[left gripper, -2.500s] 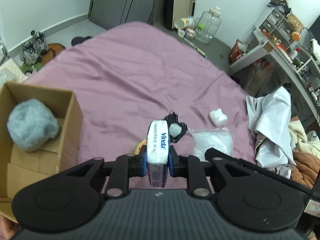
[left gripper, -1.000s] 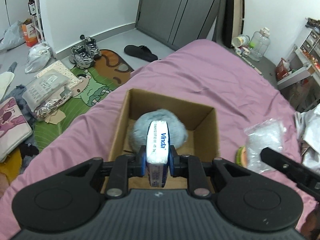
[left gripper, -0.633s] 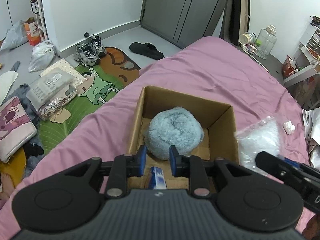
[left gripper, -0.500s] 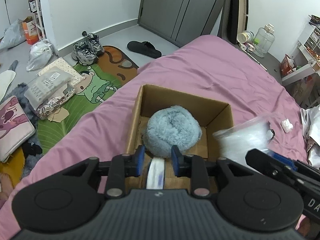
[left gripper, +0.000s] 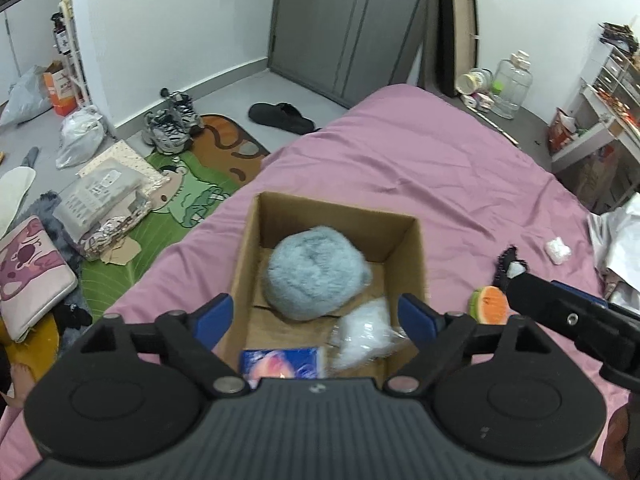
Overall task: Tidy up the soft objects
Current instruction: 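Open the left gripper dropping the tissue pack while the right gripper releases the foam bag, then withdraw both open grippers from the box toward the blue denim plush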
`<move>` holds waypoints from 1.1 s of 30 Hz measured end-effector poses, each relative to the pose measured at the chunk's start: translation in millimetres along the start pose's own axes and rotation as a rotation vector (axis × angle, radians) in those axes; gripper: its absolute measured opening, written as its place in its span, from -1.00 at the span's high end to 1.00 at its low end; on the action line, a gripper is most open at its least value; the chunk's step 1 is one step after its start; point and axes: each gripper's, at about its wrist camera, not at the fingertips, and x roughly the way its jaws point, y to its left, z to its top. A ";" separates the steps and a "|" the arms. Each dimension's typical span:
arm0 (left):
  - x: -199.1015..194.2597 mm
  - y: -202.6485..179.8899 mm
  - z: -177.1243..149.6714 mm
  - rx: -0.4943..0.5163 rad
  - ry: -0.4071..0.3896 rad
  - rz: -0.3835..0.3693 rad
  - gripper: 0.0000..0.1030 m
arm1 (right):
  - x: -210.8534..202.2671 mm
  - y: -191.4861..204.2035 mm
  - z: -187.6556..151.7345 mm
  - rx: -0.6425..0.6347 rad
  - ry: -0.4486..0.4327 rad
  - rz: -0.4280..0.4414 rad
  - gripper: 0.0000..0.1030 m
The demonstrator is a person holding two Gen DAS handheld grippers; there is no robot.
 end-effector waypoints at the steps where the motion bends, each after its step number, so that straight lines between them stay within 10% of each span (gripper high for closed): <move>1: -2.3 -4.5 0.6 0.010 0.005 -0.001 -0.78 | -4.5 -2.6 2.0 0.004 0.006 0.002 -0.66; 33: -35.1 -125.8 -45.2 0.098 0.037 -0.036 -0.87 | -100.4 -104.1 31.5 0.090 0.011 -0.030 -0.91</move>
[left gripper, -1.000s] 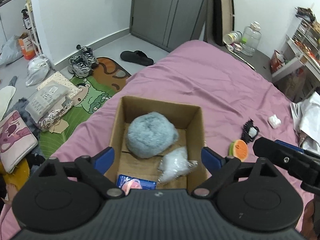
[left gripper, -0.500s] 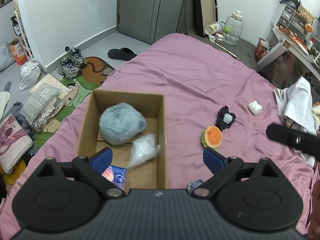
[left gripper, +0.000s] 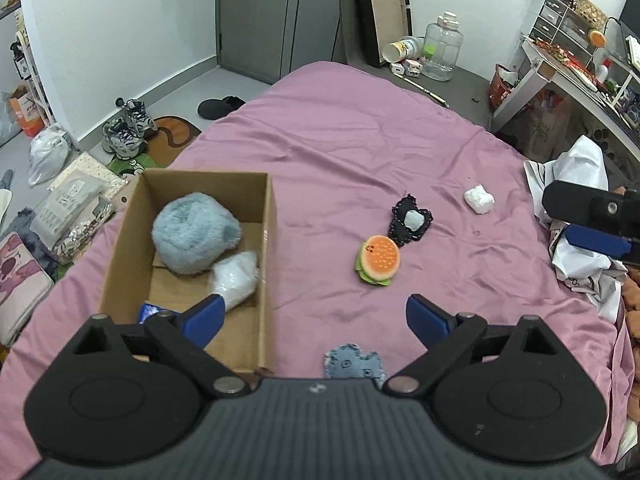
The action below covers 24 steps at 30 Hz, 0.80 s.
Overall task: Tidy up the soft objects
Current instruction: 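Withdraw both open grippers from the box toward the blue denim plush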
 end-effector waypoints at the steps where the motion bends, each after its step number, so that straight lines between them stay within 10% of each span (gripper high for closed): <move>1: 1.3 -2.0 -1.2 -0.005 0.004 -0.002 -0.87 | -0.9 -4.0 0.6 0.001 0.003 -0.005 -0.91; 24: 69.1 -47.7 -39.9 -0.129 0.102 0.001 -0.79 | 31.8 -42.9 -20.4 -0.038 0.144 -0.046 -0.91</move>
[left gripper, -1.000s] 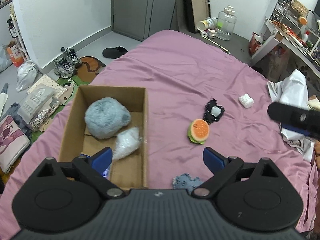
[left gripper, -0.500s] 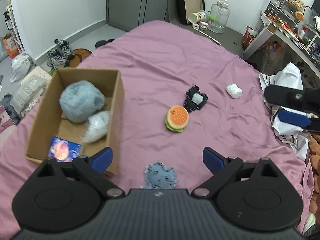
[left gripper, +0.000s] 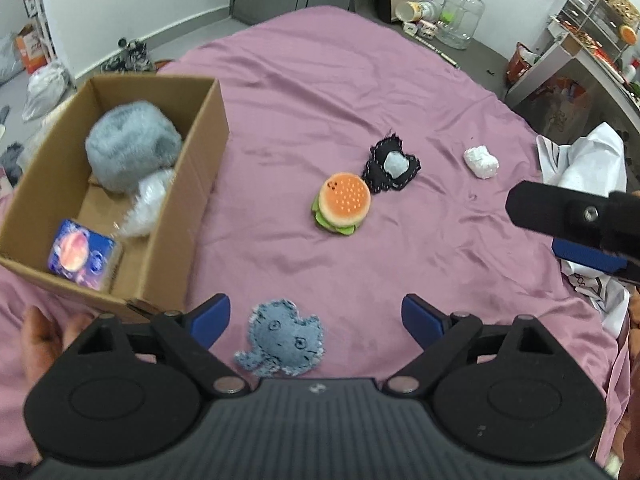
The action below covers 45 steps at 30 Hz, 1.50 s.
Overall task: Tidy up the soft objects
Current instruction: 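Withdraw both open grippers from the box toward the blue denim plush, then close the left gripper on the blue denim plush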
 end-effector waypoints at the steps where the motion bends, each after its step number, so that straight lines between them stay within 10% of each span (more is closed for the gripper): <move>1: 3.6 -1.1 -1.4 -0.004 0.005 0.004 -0.79 | 0.7 1.0 -0.3 -0.013 0.005 -0.002 -0.91; 26: 79.2 -1.9 -22.9 -0.055 0.062 0.095 -0.56 | 24.5 -26.0 -4.4 0.021 0.060 -0.022 -1.00; 31: 87.6 14.5 -20.2 -0.115 0.064 0.090 -0.38 | 42.9 -28.9 -10.0 0.032 0.095 -0.028 -1.00; 37: 85.7 24.4 -12.5 -0.145 0.055 0.084 0.33 | 54.6 -29.1 -10.5 0.048 0.096 -0.005 -1.00; 45: 80.0 27.4 -11.0 -0.118 0.121 0.083 0.24 | 64.4 -23.4 -10.6 0.045 0.108 -0.017 -0.99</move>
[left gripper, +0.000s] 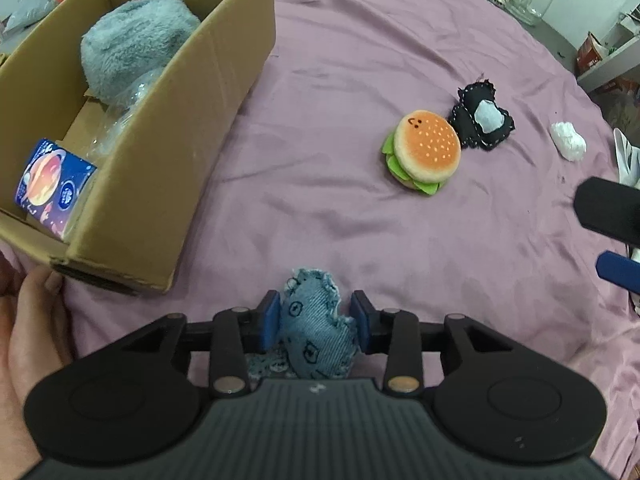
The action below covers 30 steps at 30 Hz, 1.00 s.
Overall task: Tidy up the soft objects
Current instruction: 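Close the left gripper on the blue denim plush, then lift the denim plush with the left gripper while the right gripper grasps the burger plush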
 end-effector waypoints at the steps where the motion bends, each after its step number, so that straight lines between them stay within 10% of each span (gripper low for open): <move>1: -1.4 -1.0 -0.4 0.011 0.005 0.001 0.21 | 1.1 1.2 0.2 -0.003 0.000 -0.001 -0.99; 11: -3.6 3.7 -10.9 0.032 0.058 -0.037 0.15 | 7.3 18.9 -3.8 -0.049 0.017 -0.032 -1.00; 17: -7.1 12.8 -10.1 0.025 0.039 -0.062 0.63 | 10.3 24.6 -6.8 -0.061 0.022 -0.047 -1.00; 30: -42.4 25.2 21.2 0.007 -0.117 -0.127 0.65 | 22.0 29.8 -6.6 -0.035 -0.038 -0.015 -0.98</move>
